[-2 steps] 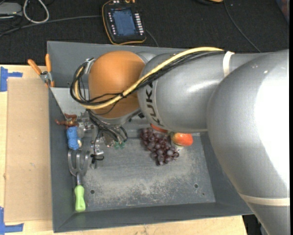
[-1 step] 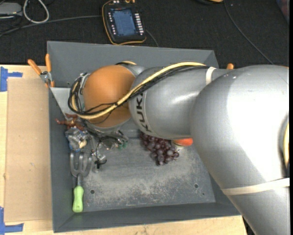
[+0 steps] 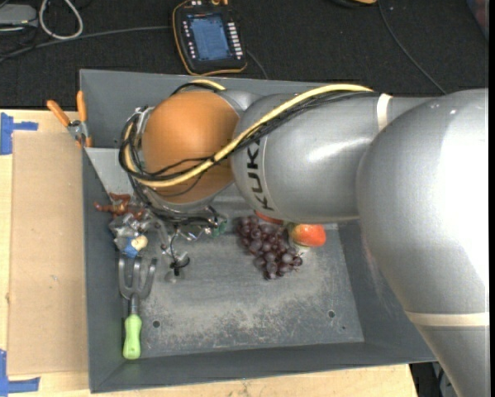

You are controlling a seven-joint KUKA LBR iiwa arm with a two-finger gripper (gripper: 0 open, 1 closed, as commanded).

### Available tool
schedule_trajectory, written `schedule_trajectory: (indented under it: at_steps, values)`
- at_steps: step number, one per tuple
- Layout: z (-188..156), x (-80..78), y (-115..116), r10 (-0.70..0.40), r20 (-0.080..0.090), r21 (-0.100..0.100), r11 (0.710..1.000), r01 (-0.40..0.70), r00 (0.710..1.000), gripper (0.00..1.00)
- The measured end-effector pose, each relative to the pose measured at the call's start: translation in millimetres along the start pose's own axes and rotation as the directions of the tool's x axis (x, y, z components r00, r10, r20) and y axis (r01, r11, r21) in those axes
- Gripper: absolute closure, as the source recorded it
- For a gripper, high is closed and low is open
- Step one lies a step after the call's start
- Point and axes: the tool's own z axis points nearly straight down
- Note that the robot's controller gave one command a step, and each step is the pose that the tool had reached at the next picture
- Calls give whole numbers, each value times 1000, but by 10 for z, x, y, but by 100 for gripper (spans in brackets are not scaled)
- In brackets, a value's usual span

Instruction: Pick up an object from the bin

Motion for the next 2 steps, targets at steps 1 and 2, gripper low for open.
schedule_trajectory:
  at_steps: [1, 2]
  values:
    - [568, 174, 77, -167, -3, -7, 986, 167, 986, 0]
    - [556, 153, 162, -327, 6, 0, 945, 327, 945, 100]
